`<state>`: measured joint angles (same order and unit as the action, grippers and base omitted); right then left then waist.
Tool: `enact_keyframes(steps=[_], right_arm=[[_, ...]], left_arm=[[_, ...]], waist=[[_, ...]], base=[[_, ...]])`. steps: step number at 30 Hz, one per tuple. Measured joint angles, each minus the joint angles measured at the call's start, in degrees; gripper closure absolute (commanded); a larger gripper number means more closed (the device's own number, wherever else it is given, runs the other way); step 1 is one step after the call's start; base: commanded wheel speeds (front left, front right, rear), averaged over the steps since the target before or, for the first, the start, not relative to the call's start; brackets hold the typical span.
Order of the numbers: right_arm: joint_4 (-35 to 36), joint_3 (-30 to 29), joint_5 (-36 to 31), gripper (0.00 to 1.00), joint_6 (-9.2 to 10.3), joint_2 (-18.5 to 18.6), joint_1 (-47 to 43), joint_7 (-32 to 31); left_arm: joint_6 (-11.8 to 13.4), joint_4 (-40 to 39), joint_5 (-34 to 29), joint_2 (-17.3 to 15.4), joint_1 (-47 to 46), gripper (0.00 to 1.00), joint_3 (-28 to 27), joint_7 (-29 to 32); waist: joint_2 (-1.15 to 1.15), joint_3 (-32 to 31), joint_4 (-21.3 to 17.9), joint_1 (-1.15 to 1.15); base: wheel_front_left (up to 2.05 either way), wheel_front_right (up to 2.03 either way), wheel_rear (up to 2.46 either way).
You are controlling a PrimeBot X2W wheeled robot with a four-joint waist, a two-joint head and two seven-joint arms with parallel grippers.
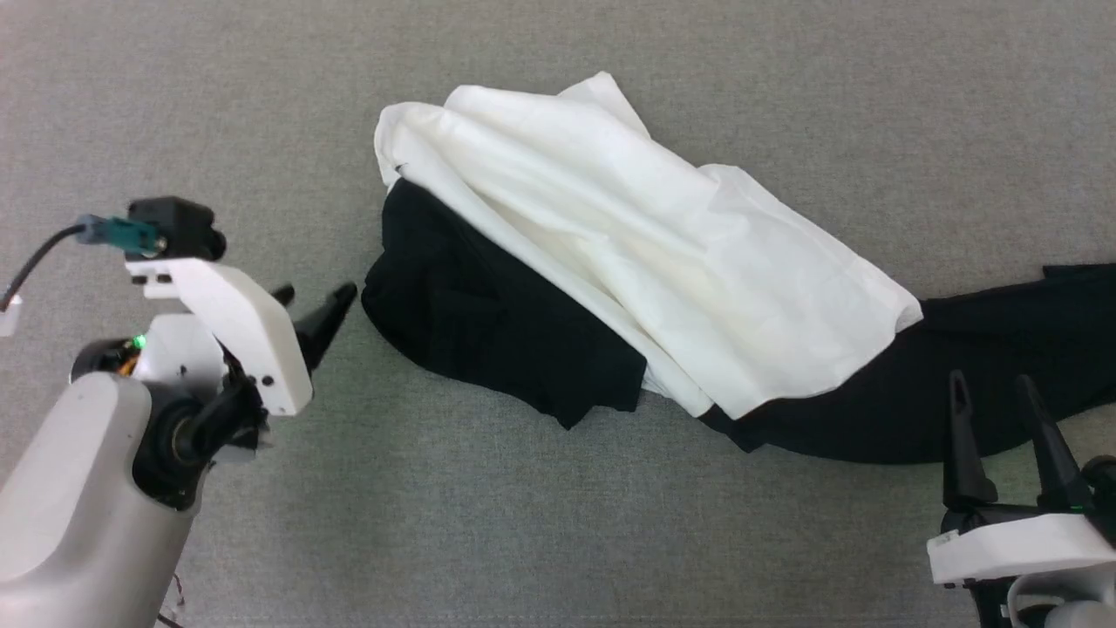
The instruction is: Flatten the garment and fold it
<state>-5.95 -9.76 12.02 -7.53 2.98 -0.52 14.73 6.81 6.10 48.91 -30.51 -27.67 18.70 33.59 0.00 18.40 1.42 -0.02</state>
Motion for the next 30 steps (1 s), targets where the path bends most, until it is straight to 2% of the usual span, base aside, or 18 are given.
enact_keyframes(steps=[5, 14, 15, 16, 17, 23, 30], right_arm=[[0.03, 0.42, 0.05, 0.00, 0.00, -0.01, 0.43, 0.00], [-0.07, 0.46, 0.52, 0.00, 0.00, 0.00, 0.51, 0.00], [-0.05, 0.38, 0.57, 0.00, 0.00, 0.00, 0.51, 0.00], [-0.05, 0.26, 0.57, 0.00, 0.00, 0.00, 0.50, 0.00], [-0.03, 0.09, 0.56, 0.00, 0.00, 0.00, 0.49, 0.00], [0.24, -1.01, -0.12, 0.00, 0.00, 0.02, 0.38, 0.00], [0.44, -0.89, -0.76, 0.00, 0.00, -0.01, 0.17, 0.00]], left_arm=[[1.92, 0.38, -0.27, -0.49, 0.10, 0.00, 1.16, 3.69], [4.43, 6.32, -5.99, 2.36, -0.07, 0.00, 4.37, -2.00], [4.63, 6.78, -6.17, 3.09, -0.11, 0.40, 4.26, -3.25], [4.91, 7.23, -6.17, 3.69, -0.16, 0.88, 4.19, -4.45], [4.90, 7.75, -6.31, 4.16, -0.32, 1.00, 4.21, -5.54], [3.05, 9.96, -6.48, 6.89, -0.70, 1.00, 4.64, -10.51], [3.10, 6.68, -5.72, 9.04, 1.66, 1.00, 3.78, -15.33]], waist=[[0.00, 0.69, -0.79, 0.01], [0.00, 2.16, -2.98, 0.01], [0.00, 2.24, -3.07, 0.00], [0.00, 2.26, -3.06, 0.01], [0.00, 2.24, -2.99, 0.01], [0.00, 1.90, -1.72, 0.02], [0.00, 0.98, 0.18, 0.02]], base=[[0.00, 0.00, 0.00], [0.00, 0.00, 0.00], [0.00, 0.00, 0.00], [0.00, 0.00, 0.00], [0.00, 0.00, 0.00], [0.00, 0.00, 0.00], [0.00, 0.00, 0.00]])
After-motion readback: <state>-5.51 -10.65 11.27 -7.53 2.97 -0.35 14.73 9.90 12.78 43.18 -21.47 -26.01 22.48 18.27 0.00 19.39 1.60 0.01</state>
